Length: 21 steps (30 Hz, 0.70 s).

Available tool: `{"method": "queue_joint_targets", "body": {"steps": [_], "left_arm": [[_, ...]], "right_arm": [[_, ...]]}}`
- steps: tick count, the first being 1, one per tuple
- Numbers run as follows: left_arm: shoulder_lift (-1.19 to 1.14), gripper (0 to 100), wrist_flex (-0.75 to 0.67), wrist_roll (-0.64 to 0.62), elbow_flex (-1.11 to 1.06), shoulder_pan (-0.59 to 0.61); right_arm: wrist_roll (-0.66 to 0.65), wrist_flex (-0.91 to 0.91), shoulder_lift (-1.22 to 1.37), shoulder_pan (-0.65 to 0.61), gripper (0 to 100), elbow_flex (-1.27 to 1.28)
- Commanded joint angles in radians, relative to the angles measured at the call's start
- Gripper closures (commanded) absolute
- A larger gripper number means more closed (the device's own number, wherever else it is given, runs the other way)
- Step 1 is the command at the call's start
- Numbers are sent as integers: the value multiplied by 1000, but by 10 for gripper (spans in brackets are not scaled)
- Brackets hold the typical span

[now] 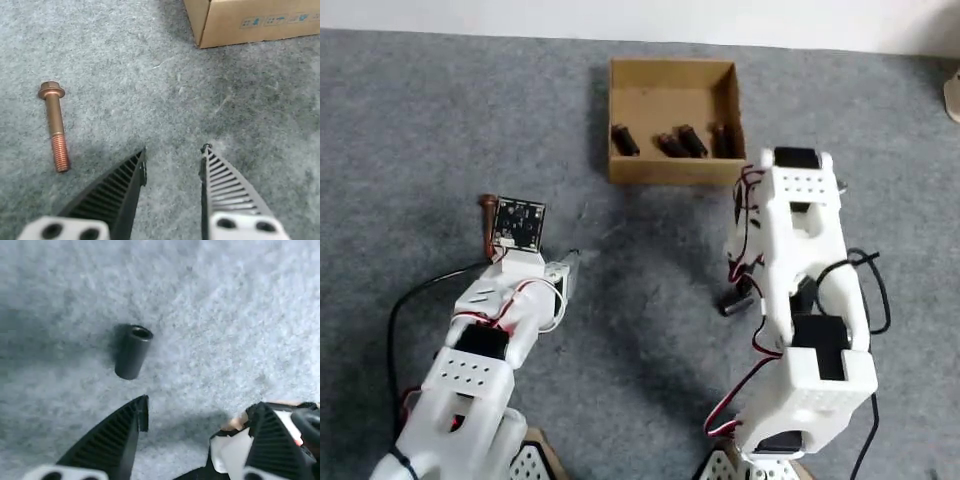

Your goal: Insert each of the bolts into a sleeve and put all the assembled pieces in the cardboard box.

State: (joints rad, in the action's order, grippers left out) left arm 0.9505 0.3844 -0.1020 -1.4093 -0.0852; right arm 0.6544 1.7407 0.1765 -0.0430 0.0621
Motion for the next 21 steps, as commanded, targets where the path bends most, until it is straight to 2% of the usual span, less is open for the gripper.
{"method": "queue_joint_targets", "body": {"steps": [1, 9, 16, 21], "left_arm": [[19, 829, -23, 9, 5, 5], [19, 829, -23, 9, 5, 5], [19, 829, -23, 9, 5, 5], [19, 829, -23, 9, 5, 5]], "right_arm": [[11, -61, -54, 7, 691, 44], [57, -292, -54, 5, 691, 182], [71, -395, -51, -28, 691, 223], [103, -406, -51, -56, 691, 223]]}}
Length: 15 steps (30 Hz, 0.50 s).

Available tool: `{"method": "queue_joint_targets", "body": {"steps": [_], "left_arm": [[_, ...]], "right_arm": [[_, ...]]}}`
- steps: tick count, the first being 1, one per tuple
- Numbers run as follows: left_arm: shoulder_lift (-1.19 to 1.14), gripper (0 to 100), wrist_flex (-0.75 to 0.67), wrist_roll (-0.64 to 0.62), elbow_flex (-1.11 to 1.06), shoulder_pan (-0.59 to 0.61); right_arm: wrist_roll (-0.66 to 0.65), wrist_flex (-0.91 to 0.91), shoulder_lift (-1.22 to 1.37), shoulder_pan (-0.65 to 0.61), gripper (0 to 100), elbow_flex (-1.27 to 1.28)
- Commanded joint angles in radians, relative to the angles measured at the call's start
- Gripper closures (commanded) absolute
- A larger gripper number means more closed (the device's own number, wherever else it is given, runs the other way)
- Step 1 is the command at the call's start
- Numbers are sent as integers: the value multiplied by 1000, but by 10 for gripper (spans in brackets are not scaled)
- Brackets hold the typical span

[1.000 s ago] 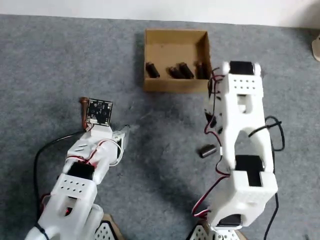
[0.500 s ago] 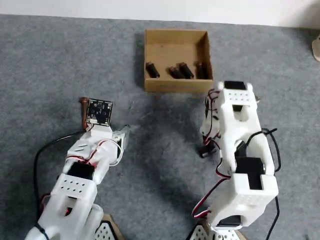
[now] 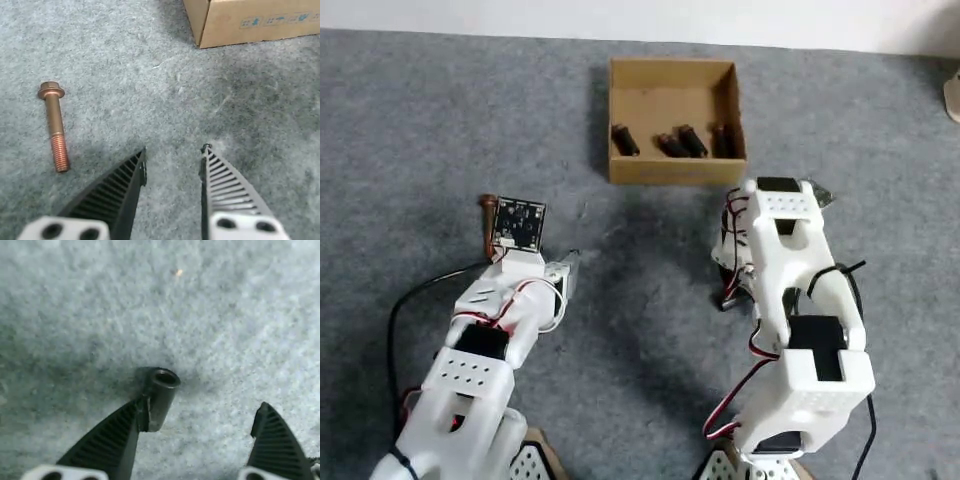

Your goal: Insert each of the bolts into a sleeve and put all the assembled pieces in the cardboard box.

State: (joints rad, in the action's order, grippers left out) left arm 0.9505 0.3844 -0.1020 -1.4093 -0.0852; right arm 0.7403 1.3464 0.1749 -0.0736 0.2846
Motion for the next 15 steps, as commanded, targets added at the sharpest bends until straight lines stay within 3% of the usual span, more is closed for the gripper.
{"method": "queue_joint_targets", "body": {"steps": [1, 8, 15], "left_arm": [[19, 829, -23, 9, 5, 5], [19, 829, -23, 9, 5, 5], [19, 829, -23, 9, 5, 5]], "right_arm": [[17, -13, -48, -31, 691, 1], [18, -13, -45, -38, 707, 4], [18, -124, -45, -27, 983, 64]]}}
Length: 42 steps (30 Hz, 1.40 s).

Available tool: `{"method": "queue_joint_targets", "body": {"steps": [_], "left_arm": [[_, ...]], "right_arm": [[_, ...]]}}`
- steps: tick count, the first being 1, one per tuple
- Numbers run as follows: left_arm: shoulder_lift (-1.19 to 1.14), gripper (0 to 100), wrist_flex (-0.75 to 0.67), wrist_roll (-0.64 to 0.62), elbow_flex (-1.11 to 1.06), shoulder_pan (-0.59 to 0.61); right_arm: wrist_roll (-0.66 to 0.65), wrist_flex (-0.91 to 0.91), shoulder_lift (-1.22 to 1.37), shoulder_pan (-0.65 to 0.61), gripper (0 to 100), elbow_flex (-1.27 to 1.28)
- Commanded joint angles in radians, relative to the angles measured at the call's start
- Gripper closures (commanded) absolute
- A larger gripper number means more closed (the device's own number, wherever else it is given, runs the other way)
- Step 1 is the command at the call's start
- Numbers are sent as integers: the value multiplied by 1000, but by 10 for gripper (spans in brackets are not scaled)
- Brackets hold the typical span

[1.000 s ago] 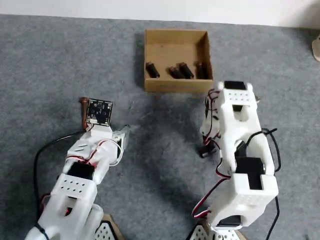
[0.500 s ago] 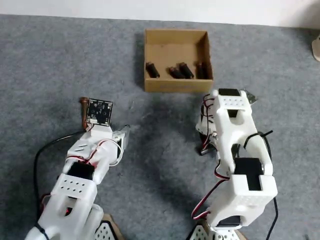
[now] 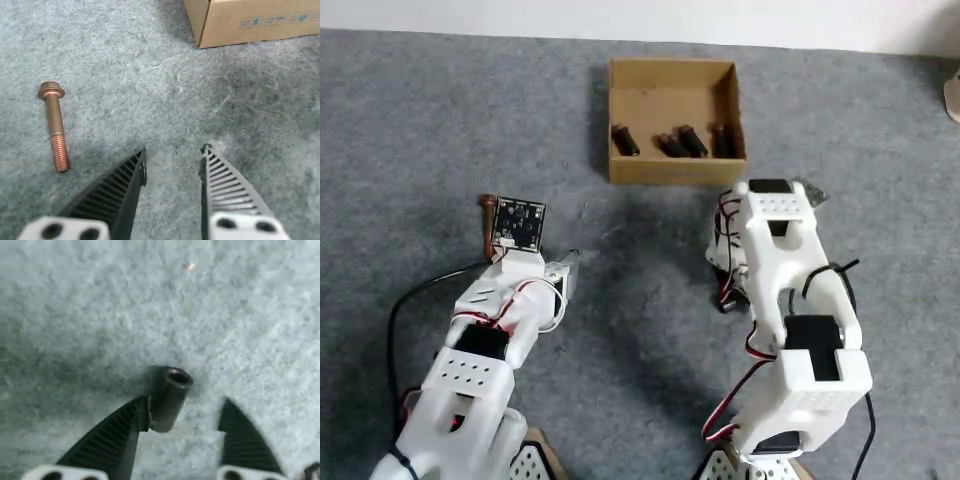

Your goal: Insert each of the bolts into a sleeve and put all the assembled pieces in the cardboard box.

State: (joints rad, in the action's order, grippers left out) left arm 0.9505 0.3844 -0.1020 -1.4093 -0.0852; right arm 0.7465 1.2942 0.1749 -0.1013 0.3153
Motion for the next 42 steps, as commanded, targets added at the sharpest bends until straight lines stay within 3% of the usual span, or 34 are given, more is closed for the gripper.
{"method": "queue_joint_targets", "body": {"steps": [1, 8, 18, 25, 36, 42], "left_arm": [[19, 829, -23, 9, 5, 5], [19, 829, -23, 9, 5, 5], [19, 829, -12, 2, 27, 10], [19, 829, 224, -87, 162, 13], [12, 829, 301, -127, 308, 234], [-260, 825, 443, -87, 556, 272]], "right_arm": [[12, -110, -45, 1, 998, 61], [11, -317, -47, 1, 988, 225], [5, -320, -56, 1, 995, 245], [11, -328, -185, -41, 995, 252], [3, -493, -369, -128, 995, 529], [3, -555, -447, -133, 995, 605]]}}
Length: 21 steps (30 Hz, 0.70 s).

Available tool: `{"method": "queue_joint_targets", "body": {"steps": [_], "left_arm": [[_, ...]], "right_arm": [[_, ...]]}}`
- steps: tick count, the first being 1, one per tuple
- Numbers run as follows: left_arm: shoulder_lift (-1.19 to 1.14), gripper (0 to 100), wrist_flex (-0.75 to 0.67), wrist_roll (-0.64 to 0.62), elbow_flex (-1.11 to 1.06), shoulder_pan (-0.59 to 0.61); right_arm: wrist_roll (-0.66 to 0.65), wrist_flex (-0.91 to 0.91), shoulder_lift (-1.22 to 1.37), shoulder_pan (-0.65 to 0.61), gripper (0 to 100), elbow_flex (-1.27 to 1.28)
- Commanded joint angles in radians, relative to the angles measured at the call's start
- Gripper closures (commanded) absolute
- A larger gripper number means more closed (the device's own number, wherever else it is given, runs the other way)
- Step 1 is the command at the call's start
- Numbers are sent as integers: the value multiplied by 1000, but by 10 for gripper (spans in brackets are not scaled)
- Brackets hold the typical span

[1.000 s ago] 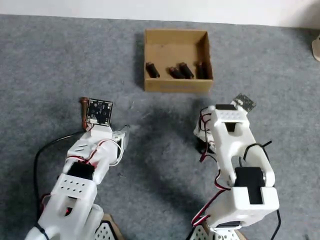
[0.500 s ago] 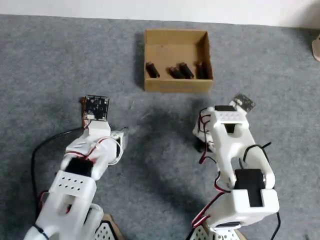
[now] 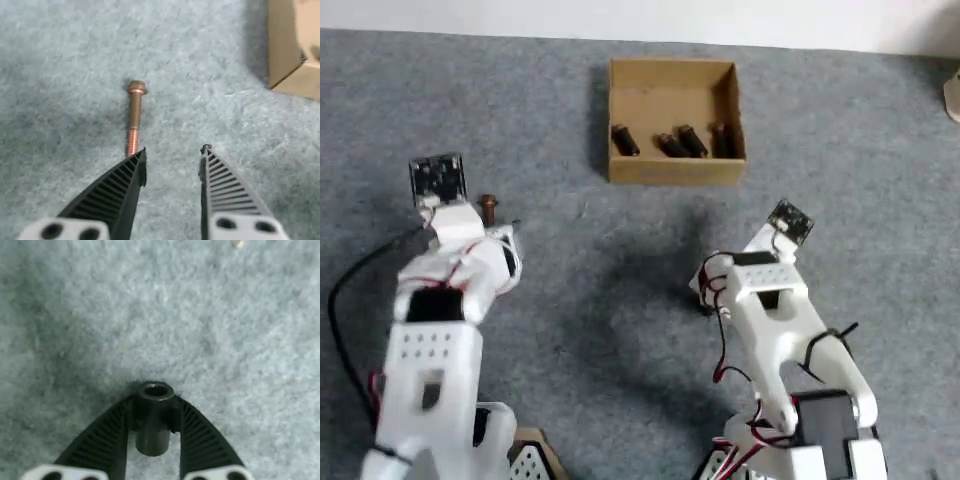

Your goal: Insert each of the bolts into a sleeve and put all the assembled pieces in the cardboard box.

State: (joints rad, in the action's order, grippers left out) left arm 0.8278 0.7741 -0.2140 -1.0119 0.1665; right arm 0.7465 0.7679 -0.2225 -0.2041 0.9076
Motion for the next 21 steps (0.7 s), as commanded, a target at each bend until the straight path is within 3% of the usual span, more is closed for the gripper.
{"method": "queue_joint_targets", "body": {"steps": [1, 8, 12, 21], "left_arm": [[-199, 825, 71, 29, 206, 21], [-550, 825, 103, 40, 470, 50], [-717, 828, 103, 106, 596, 91], [-969, 829, 98, 192, 753, 117]], "right_arm": [[3, -27, -61, -30, 995, 21], [3, -27, -85, -30, 995, 38], [3, -27, -82, -30, 995, 38], [3, -27, -82, -28, 995, 38]]}}
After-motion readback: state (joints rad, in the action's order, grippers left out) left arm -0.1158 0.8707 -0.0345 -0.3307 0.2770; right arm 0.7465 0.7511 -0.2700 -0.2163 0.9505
